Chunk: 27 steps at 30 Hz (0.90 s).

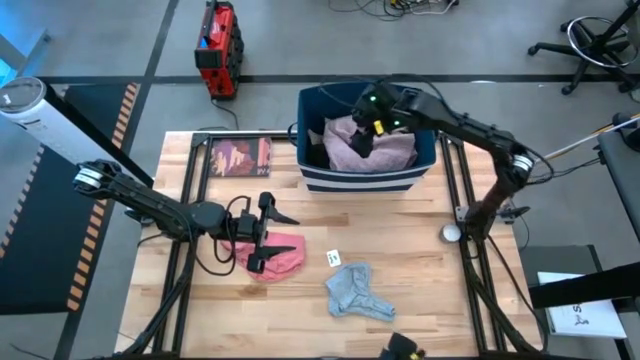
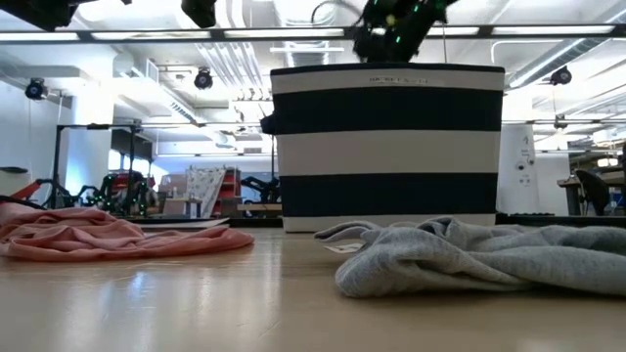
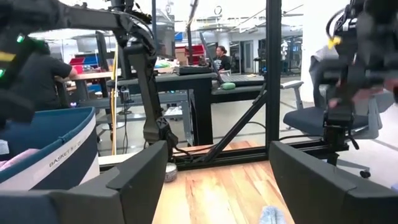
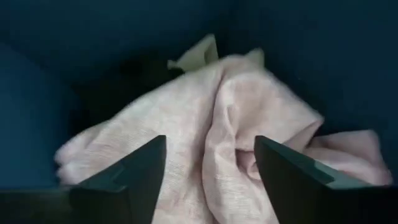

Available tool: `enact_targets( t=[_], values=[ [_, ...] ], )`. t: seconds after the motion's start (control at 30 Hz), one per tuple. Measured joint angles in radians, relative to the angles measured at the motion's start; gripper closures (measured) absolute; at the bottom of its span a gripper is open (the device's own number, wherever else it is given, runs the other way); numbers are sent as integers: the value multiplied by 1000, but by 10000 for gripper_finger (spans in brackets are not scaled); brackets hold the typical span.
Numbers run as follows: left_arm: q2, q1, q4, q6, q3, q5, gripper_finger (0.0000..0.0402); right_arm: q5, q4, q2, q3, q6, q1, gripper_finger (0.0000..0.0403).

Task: Sort clothes
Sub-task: Put the pink underwear into the blue laundry bin

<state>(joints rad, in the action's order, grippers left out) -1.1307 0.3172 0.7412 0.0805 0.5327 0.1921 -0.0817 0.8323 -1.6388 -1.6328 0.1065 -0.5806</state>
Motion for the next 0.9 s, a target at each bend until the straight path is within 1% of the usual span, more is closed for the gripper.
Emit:
enact_targets(
  t=[0.1, 0.2, 0.3, 0.4, 0.6, 0.7, 0.83, 0.9],
  values=[
    [10, 0, -27, 5, 0, 0, 129, 2, 12, 63, -12, 14, 9, 149],
    [32, 0, -161, -3, 26, 1, 135, 3, 9, 129, -16, 25, 27, 130],
    [54, 0, -377, -40, 89, 23, 144, 3, 12, 196, -14, 46, 61, 118],
    [53, 0, -634, -94, 178, 33, 154, 3, 19, 263, -12, 57, 109, 115],
    [-16, 8, -1111, -248, 336, 34, 166, 9, 26, 379, 38, 45, 256, 124],
    [-68, 20, -1293, -335, 382, 34, 165, 59, 32, 425, 89, 33, 352, 127],
    [-137, 52, -1399, -414, 393, 32, 156, 153, 31, 473, 175, -14, 478, 125],
    [-168, 68, -1414, -443, 390, 23, 152, 182, 28, 496, 215, -45, 536, 120]
  ],
)
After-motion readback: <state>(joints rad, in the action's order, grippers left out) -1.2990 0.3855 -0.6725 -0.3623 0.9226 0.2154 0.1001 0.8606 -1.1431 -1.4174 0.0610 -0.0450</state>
